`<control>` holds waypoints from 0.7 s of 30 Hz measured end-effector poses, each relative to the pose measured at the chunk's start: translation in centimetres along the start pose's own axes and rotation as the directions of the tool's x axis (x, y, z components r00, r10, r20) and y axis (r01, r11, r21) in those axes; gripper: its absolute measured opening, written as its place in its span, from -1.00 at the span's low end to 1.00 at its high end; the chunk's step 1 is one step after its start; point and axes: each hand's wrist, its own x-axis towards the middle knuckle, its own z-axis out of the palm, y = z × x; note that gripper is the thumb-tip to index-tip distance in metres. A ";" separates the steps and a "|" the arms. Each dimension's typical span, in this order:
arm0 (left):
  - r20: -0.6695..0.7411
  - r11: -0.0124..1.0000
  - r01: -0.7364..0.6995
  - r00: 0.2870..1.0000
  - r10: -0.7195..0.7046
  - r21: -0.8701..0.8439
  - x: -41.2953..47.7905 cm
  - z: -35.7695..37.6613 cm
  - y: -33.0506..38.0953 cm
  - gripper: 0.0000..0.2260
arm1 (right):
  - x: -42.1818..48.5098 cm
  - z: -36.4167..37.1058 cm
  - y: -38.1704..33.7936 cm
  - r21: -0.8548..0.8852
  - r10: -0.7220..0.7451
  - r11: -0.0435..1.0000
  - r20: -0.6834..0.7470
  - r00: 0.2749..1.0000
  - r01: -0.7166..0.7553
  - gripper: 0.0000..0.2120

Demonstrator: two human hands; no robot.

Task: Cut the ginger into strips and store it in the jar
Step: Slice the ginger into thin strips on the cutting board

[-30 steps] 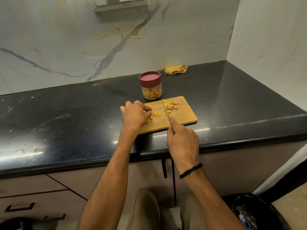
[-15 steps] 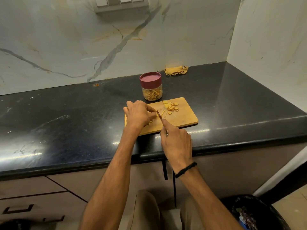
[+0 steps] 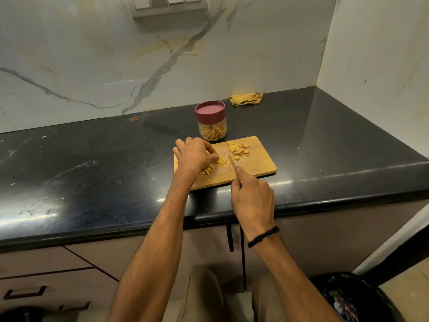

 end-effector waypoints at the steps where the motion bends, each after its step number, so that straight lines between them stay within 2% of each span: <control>1: 0.002 1.000 0.003 1.000 -0.003 -0.002 0.0 0.0 0.0 -0.83 | 0.0 0.0 0.0 -0.002 0.003 1.000 -0.001 1.000 -0.003 -0.58; 10: 0.053 0.998 0.010 0.999 -0.007 -0.060 0.4 -0.4 0.3 -0.84 | -0.2 0.4 -0.5 -0.014 -0.014 1.000 0.017 1.000 0.015 -0.58; 13: 0.040 0.998 0.002 0.999 0.000 -0.071 0.4 -0.4 0.0 -0.84 | -0.1 0.7 -0.7 -0.001 -0.049 0.999 0.030 0.998 0.049 -0.58; 19: -0.016 0.993 0.007 1.000 -0.009 -0.118 0.5 -0.3 -1.0 -0.84 | -0.2 0.7 -0.2 -0.032 -0.003 0.999 -0.003 1.000 0.002 -0.59; 21: -0.027 0.989 0.010 1.000 -0.014 -0.145 0.6 -0.4 -1.1 -0.84 | -0.3 1.0 -0.8 -0.031 -0.039 0.999 0.022 0.999 0.039 -0.58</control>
